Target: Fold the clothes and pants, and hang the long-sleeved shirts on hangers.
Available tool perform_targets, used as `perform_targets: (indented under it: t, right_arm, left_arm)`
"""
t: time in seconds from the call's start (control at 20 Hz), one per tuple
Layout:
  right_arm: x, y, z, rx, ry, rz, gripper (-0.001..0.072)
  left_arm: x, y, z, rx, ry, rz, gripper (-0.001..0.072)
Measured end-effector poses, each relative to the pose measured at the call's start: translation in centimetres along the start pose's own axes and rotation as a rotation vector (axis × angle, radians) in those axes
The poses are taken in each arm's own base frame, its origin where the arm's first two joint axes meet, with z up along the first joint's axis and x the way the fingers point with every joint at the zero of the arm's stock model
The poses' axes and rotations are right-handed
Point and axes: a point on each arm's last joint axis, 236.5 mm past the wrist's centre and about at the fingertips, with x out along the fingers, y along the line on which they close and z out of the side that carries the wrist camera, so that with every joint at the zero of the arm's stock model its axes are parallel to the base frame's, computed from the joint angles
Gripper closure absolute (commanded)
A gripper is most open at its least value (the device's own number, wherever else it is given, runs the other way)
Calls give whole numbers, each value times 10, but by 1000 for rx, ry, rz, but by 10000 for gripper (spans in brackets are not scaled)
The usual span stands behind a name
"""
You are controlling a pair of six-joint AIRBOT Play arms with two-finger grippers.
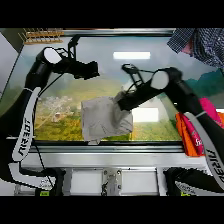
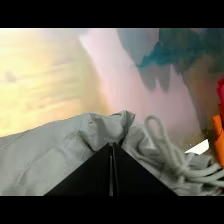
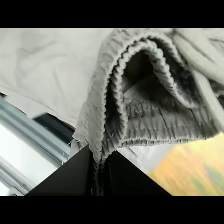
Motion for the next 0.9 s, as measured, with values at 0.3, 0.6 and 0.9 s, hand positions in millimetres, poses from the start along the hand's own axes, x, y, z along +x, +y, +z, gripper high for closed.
perform_targets:
  t: [0.3,0.6,0.9]
  right_arm:
    - [112,134,18,-285,-88,291,-5]
    - [131,160,18,-379,-117,315,2]
    - [106,12,24,-132,-63,113,0]
  left_arm:
    - [-62,36,23,-37,-86,44,703]
    - [-138,75,32,-23,-193,201,703]
    - [-142,99,-27,-56,-151,293,703]
